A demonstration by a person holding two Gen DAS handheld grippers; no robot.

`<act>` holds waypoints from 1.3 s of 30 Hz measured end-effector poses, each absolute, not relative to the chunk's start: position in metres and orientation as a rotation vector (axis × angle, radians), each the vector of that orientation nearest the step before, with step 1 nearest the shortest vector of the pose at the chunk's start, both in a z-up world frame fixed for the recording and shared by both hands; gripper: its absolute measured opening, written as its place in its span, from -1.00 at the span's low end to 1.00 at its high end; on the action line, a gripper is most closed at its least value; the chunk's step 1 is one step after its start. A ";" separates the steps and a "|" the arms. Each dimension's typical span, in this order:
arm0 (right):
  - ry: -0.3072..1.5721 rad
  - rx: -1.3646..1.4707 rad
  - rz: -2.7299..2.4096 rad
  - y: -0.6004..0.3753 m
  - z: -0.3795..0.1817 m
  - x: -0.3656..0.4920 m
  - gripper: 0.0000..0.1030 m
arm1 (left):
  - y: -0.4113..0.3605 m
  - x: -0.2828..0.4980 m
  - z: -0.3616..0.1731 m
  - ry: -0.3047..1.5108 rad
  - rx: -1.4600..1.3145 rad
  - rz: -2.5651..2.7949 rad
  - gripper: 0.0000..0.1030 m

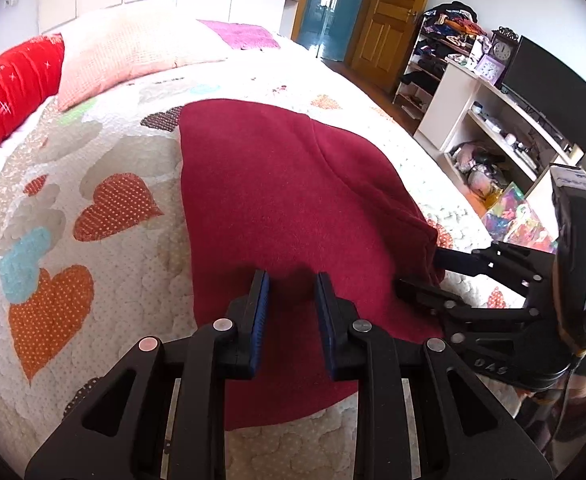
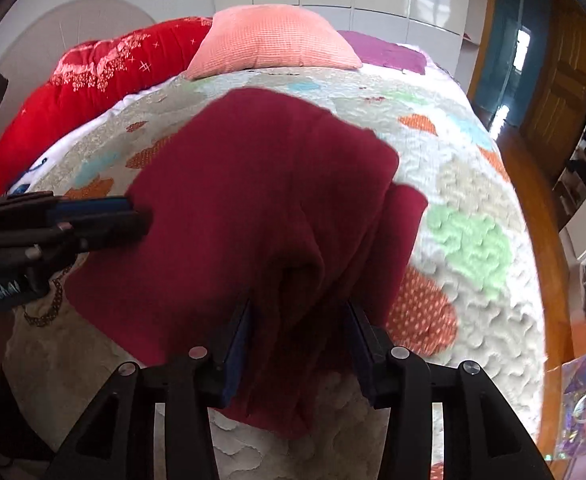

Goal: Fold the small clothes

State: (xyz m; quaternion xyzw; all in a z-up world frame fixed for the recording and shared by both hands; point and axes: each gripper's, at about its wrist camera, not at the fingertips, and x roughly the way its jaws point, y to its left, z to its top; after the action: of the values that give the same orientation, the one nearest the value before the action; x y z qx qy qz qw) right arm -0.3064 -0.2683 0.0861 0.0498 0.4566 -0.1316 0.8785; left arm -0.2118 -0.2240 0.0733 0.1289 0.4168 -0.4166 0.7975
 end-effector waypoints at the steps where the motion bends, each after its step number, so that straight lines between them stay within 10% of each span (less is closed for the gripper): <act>1: 0.936 0.139 -0.275 -0.271 0.086 -0.310 -0.15 | -0.224 -0.214 0.074 0.893 0.286 -0.890 -0.57; 5: 0.934 0.177 -0.285 -0.275 0.092 -0.315 -0.16 | -0.217 -0.212 0.080 0.916 0.266 -0.894 -0.55; 9: 0.842 0.315 -0.281 -0.288 0.108 -0.327 -0.01 | -0.200 -0.196 0.084 0.950 0.131 -0.877 0.16; 12: 0.777 0.388 -0.355 -0.306 0.114 -0.330 0.55 | -0.192 -0.183 0.084 0.964 0.047 -0.860 0.19; 23: 0.783 0.664 -0.245 -0.355 0.064 -0.288 0.70 | -0.220 -0.152 0.036 1.124 -0.056 -0.902 0.52; 30: 0.770 0.567 -0.217 -0.327 0.082 -0.272 -0.21 | -0.212 -0.164 0.057 1.074 -0.013 -0.914 0.07; 39: 0.739 0.556 -0.067 -0.276 0.104 -0.276 -0.24 | -0.154 -0.189 0.082 1.018 0.050 -0.832 0.06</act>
State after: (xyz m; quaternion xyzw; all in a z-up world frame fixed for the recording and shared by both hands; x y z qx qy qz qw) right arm -0.2757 -0.2759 0.1040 0.2683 0.3566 -0.0324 0.8943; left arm -0.1890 -0.1539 0.0825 0.0231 0.4731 -0.3866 0.7914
